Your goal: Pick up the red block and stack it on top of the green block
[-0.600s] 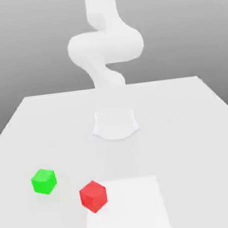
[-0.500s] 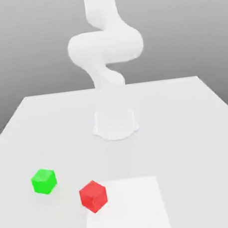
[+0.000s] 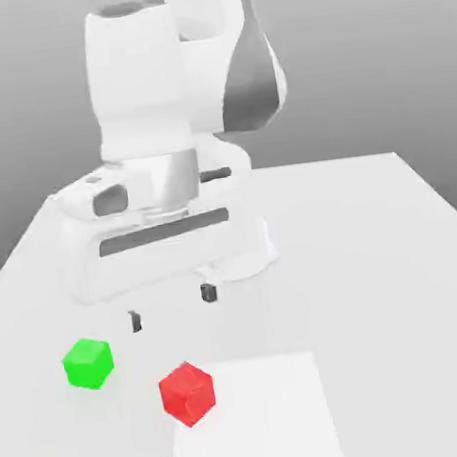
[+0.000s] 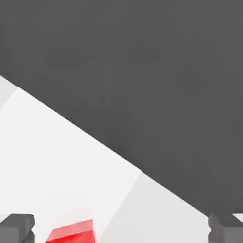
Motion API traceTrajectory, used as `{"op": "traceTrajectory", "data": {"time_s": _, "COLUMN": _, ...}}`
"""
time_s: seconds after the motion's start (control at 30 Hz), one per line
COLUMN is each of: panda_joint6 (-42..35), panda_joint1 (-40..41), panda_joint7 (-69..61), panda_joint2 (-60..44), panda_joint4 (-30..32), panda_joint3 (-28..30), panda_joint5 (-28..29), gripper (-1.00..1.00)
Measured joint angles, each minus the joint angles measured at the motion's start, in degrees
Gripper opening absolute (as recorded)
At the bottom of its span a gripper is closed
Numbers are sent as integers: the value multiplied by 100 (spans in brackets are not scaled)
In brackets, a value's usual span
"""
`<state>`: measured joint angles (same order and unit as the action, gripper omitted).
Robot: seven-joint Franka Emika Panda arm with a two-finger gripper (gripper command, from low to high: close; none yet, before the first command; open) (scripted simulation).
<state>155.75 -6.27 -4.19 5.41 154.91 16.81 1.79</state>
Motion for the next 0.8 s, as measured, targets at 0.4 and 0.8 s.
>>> {"op": "traceTrajectory", "data": {"time_s": 0.4, "panda_joint6": 1466, "panda_joint1": 656, "panda_joint7": -1855, "panda_joint2": -1996, "panda_joint4": 135, "panda_joint3": -826, "panda_joint5": -1461, "gripper": -100}}
{"op": "traceTrajectory", "data": {"time_s": 0.8, "panda_joint6": 409, "panda_joint1": 633, "panda_joint7": -885, "panda_joint2": -682, "panda_joint4": 363, "panda_joint3": -265, "panda_joint5": -253, "gripper": -100}}
